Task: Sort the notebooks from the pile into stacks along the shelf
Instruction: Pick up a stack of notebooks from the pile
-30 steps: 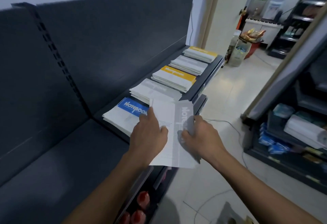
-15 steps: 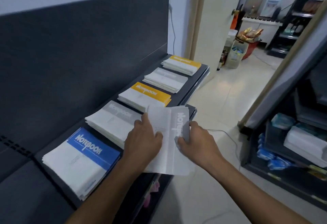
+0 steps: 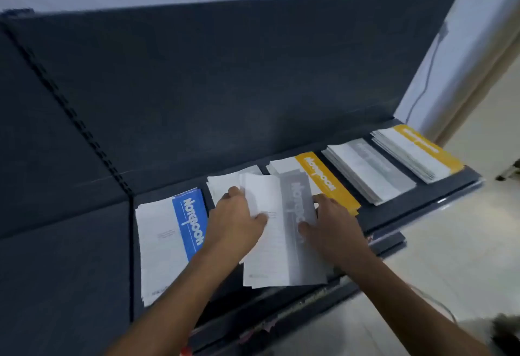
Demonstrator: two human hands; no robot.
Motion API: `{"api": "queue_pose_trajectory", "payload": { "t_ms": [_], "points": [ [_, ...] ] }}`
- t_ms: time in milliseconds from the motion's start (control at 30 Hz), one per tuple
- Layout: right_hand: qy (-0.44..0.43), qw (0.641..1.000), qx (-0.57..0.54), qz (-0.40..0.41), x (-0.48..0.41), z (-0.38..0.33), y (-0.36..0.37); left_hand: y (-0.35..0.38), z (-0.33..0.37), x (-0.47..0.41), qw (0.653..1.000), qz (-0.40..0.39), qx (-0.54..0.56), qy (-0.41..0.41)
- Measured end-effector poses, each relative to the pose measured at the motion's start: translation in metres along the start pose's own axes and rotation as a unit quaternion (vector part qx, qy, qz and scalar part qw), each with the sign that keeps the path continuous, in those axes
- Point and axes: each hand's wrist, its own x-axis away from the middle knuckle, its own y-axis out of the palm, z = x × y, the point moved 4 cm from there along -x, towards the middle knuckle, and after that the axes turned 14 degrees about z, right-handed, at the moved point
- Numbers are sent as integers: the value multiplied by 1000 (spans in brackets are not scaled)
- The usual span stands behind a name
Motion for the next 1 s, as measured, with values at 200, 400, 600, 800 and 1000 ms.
{"api": "queue_pose_trajectory", "payload": {
  "t_ms": [200, 400, 600, 800, 1000],
  "points": [
    [-77, 996, 20, -35, -52, -22, 28, 7, -16, -30, 997, 33, -6, -71],
    [-126, 989, 8, -71, -77, -42, 41, 2, -26, -40, 989, 74, -4, -131],
    [-149, 983, -8, -104, -88, -50, 56, 5, -33, -41, 984, 83, -28, -154],
    [-187, 970, 25, -153, -85, -47, 62, 18, -32, -32, 984, 47, -64, -159],
    [-220, 961, 30, -163, -86, -44, 65, 25, -30, -29, 982, 60, -68, -164]
  ]
}}
